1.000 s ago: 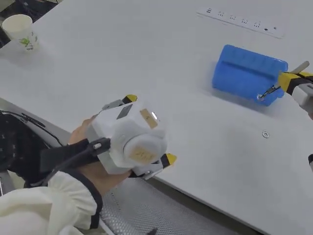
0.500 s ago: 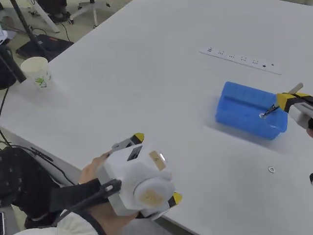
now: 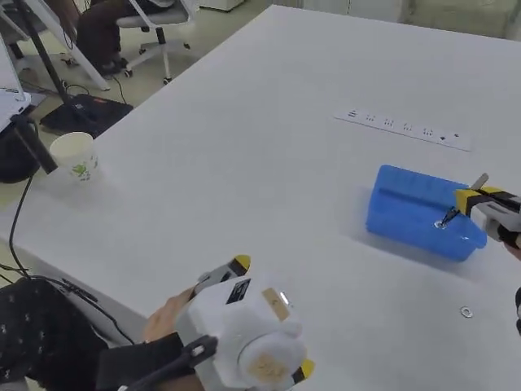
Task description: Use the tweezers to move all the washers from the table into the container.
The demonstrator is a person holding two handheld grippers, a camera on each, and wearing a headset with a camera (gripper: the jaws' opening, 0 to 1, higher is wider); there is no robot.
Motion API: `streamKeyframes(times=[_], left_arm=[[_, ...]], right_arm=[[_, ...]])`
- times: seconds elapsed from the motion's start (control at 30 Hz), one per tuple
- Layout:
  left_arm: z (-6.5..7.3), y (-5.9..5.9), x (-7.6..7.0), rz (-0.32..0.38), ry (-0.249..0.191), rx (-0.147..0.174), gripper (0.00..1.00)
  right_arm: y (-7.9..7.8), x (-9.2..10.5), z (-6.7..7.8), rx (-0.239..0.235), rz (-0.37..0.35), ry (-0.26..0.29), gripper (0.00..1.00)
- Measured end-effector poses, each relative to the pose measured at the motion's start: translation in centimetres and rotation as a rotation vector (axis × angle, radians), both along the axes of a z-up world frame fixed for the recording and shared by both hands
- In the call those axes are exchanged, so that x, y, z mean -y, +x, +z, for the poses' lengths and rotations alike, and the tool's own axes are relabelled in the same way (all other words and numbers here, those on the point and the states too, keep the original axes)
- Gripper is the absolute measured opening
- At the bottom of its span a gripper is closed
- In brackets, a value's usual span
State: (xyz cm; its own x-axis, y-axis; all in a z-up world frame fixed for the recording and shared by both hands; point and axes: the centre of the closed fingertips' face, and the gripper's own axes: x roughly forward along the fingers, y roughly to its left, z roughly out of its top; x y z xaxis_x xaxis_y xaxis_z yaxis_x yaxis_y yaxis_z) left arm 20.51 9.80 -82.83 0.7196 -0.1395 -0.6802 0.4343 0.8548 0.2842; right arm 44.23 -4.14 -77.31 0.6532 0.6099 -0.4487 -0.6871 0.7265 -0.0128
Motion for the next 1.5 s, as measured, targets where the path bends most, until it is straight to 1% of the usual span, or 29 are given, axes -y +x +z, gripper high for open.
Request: streamKeyframes(times=[0.03, 0.1, 0.27, 0.43, 0.53, 0.63, 0.77, 0.8, 0.83, 0.87, 0.97, 1.03, 1.13, 1.2, 1.23, 1.3, 1.37, 1.4, 1.43, 1.5], left_arm=[[0.0, 0.0, 0.0, 0.001, 0.001, 0.0, 0.9], [0.0, -0.1, 0.0, 0.0, 0.005, -0.003, 0.9], [0.1, -0.2, 0.0, -0.007, 0.013, -0.006, 0.9], [0.3, -0.2, 0.0, -0.005, 0.017, -0.006, 0.9], [0.2, -0.1, -0.1, -0.002, 0.017, -0.009, 0.9], [0.2, -0.2, -0.1, -0.001, 0.021, -0.014, 0.9], [0.1, -0.1, -0.2, 0.002, 0.024, -0.021, 0.9], [0.1, -0.1, -0.2, 0.003, 0.024, -0.021, 0.9], [0.1, -0.1, -0.3, 0.005, 0.025, -0.021, 0.9], [0.2, -0.1, -0.3, 0.006, 0.024, -0.02, 0.9], [0.2, -0.1, -0.3, 0.011, 0.022, -0.02, 0.9], [0.1, -0.2, -0.2, 0.006, 0.024, -0.027, 0.9], [0.0, -0.3, 0.0, -0.009, 0.031, -0.03, 0.9], [0.0, -0.3, 0.1, -0.014, 0.033, -0.028, 0.9], [0.0, -0.3, 0.1, -0.014, 0.034, -0.027, 0.9], [0.1, -0.3, 0.1, -0.011, 0.035, -0.022, 0.9], [0.4, -0.2, 0.1, -0.008, 0.031, -0.008, 0.9], [0.5, -0.2, 0.1, -0.009, 0.028, -0.001, 0.9], [0.5, -0.2, 0.1, -0.01, 0.028, -0.001, 0.9], [0.4, -0.2, 0.2, -0.015, 0.034, -0.005, 0.9]], right_arm=[[-0.1, 0.0, -0.3, 0.005, 0.004, -0.016, 0.0], [0.0, 0.0, -0.8, 0.006, 0.005, -0.031, 0.0], [-0.2, 0.2, -1.8, -0.024, -0.005, -0.024, 0.0], [-0.3, 0.1, -2.3, -0.025, 0.001, -0.038, 0.01], [-0.3, 0.1, -2.8, -0.034, 0.001, -0.042, 0.01], [-0.3, 0.0, -3.0, -0.046, -0.004, -0.023, 0.01], [-0.2, -0.1, -2.9, -0.042, -0.007, -0.004, 0.01], [-0.2, -0.2, -2.9, -0.058, -0.012, 0.018, 0.01], [-0.3, -0.4, -2.9, -0.096, -0.019, 0.054, 0.02], [-0.3, -0.5, -2.8, -0.099, -0.014, 0.06, 0.02], [-0.2, -0.2, -2.0, -0.08, -0.024, 0.076, 0.02], [-0.1, 0.0, -1.0, -0.08, -0.039, 0.126, 0.02], [-0.4, 0.5, 0.7, -0.061, -0.047, 0.163, 0.02], [-1.0, 0.7, 1.6, -0.049, -0.046, 0.173, 0.02], [-1.5, 1.0, 2.3, -0.041, -0.049, 0.189, 0.02], [-2.3, 1.4, 3.1, -0.042, -0.05, 0.214, 0.02], [-3.6, 2.0, 3.8, -0.038, -0.042, 0.218, 0.01], [-4.1, 2.2, 3.9, -0.033, -0.039, 0.213, 0.01], [-4.7, 2.7, 4.0, -0.025, -0.036, 0.202, 0.01], [-5.6, 3.7, 3.9, -0.032, -0.048, 0.207, 0.02]])
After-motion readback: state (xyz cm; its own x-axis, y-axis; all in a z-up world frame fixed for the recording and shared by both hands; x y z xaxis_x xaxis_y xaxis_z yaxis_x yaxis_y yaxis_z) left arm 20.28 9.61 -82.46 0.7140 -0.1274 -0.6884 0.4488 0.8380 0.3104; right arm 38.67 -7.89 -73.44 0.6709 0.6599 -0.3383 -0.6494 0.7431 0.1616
